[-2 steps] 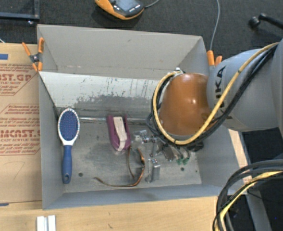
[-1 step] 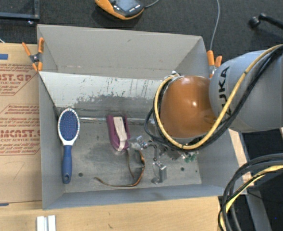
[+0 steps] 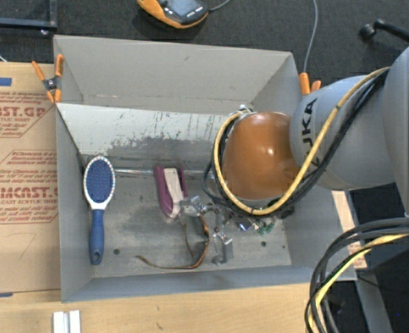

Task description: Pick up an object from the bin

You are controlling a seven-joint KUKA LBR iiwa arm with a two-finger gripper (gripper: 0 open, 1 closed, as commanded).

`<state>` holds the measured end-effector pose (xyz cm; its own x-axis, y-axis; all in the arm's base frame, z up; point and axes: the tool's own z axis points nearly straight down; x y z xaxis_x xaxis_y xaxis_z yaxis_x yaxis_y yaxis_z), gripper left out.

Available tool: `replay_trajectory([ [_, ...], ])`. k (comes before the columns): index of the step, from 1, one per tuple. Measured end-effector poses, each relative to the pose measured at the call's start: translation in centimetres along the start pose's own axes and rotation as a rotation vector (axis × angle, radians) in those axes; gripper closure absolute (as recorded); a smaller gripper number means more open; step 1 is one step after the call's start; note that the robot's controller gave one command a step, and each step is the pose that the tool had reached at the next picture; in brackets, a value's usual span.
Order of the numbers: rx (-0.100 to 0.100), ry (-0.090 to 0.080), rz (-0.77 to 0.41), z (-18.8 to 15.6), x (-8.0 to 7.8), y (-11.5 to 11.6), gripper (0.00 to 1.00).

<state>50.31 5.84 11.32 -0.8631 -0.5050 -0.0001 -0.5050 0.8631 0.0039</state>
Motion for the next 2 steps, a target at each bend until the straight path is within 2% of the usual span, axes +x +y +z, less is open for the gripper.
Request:
replay_trajectory([
  [1, 0.000, 0.002, -0.360, 4.5, -0.3, 0.2, 0.00],
  [2, -0.002, -0.001, -0.239, 4.4, 0.5, -1.2, 1.00],
])
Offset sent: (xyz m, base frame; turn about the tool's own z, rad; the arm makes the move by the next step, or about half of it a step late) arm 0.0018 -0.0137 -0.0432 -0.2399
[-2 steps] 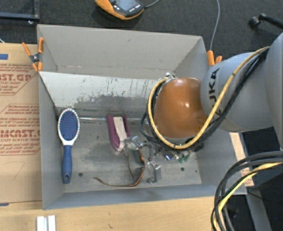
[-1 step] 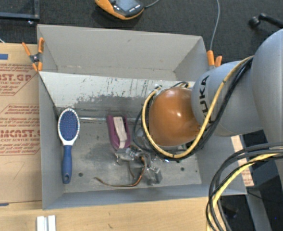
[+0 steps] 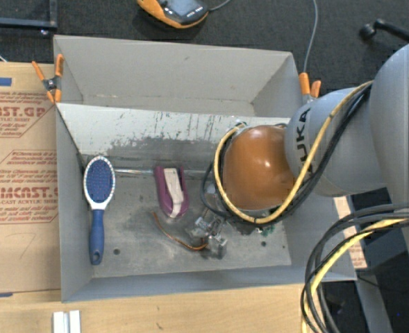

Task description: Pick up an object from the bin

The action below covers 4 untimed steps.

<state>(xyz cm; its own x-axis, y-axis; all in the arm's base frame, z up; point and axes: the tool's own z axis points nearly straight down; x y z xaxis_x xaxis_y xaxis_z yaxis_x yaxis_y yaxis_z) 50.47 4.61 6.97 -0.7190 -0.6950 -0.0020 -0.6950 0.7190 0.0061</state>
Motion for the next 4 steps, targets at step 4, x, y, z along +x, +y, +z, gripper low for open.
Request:
replay_trajectory([
  [4, -0.003, 0.004, 0.000, -4.4, 0.1, 0.2, 1.00],
])
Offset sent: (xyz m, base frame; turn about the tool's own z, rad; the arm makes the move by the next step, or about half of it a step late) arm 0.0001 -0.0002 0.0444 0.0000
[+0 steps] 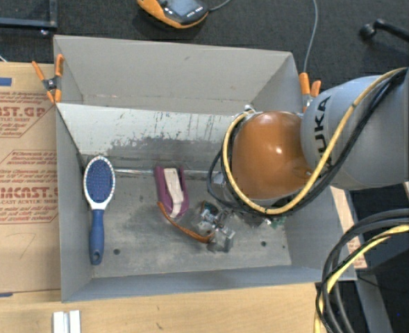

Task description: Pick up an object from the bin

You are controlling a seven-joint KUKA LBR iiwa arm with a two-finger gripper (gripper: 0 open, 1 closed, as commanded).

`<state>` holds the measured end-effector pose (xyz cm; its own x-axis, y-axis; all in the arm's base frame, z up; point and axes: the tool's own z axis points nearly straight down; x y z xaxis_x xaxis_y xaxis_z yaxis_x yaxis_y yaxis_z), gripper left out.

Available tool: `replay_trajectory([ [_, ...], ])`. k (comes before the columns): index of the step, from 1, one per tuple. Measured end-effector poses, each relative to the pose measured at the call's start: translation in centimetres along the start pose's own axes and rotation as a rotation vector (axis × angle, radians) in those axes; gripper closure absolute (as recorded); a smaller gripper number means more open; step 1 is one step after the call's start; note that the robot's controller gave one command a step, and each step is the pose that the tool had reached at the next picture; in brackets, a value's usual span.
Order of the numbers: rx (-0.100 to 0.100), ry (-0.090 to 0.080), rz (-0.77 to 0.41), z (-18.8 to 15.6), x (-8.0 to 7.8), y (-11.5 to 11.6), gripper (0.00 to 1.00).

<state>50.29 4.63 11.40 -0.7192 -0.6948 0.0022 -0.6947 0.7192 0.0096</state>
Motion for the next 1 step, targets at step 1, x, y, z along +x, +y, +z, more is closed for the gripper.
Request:
replay_trajectory([
  [1, 0.004, -0.004, 0.000, -2.26, -0.12, -0.10, 1.00],
])
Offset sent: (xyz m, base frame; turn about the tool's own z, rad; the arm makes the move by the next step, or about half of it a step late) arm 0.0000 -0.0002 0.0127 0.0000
